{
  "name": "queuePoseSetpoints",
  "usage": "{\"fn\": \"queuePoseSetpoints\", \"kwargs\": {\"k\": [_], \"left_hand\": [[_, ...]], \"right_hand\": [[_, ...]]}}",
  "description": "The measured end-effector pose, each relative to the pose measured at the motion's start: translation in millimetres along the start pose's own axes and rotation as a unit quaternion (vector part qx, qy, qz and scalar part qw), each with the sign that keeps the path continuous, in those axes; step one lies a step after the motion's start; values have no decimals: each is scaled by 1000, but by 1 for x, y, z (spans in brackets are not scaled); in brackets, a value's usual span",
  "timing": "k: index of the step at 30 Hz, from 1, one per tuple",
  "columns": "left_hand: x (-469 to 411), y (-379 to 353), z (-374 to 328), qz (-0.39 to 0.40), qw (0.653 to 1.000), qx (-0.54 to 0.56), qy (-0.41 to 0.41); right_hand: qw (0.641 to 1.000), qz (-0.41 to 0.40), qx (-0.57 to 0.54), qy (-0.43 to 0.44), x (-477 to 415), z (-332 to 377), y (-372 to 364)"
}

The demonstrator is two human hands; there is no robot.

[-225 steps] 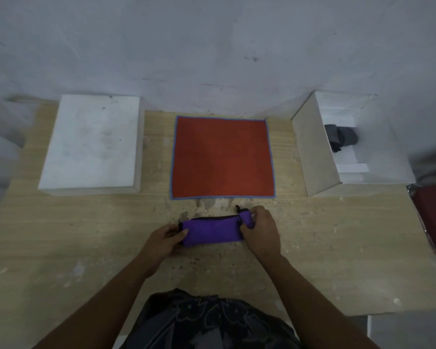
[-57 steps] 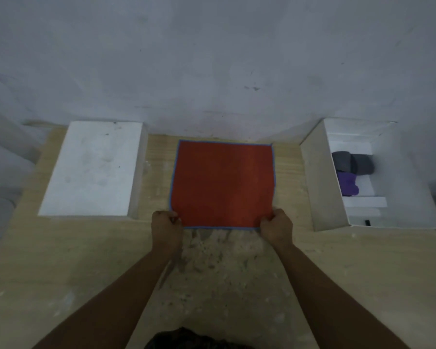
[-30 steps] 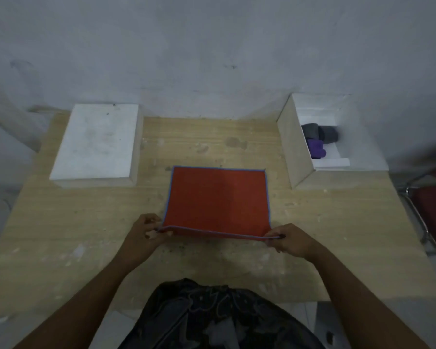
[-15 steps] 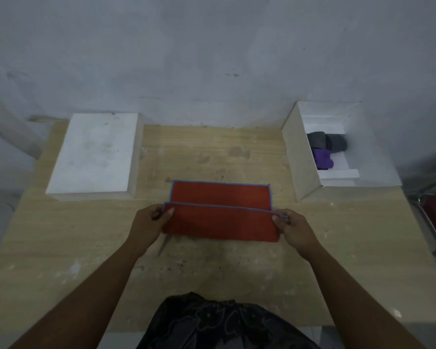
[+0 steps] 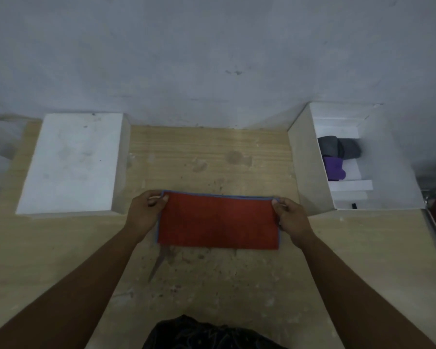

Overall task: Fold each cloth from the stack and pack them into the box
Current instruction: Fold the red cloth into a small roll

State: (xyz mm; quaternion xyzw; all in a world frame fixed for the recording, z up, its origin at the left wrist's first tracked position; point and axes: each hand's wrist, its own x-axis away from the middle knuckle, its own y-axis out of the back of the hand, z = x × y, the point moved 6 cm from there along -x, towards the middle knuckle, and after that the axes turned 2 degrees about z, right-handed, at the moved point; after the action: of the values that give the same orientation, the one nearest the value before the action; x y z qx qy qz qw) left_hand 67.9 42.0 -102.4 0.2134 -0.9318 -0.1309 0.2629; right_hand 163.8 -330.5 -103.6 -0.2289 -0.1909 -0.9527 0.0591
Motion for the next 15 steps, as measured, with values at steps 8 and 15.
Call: {"fn": "queuePoseSetpoints", "kwargs": {"k": [8,15], "left_hand": [[0,-2,8,-28,999,-39,8],[49,-4,28,-57,983,-174,5]], "right_hand": [[997,-38,68,9,-13,2,-3],[974,-87,205,-44,40,-18,1]]}}
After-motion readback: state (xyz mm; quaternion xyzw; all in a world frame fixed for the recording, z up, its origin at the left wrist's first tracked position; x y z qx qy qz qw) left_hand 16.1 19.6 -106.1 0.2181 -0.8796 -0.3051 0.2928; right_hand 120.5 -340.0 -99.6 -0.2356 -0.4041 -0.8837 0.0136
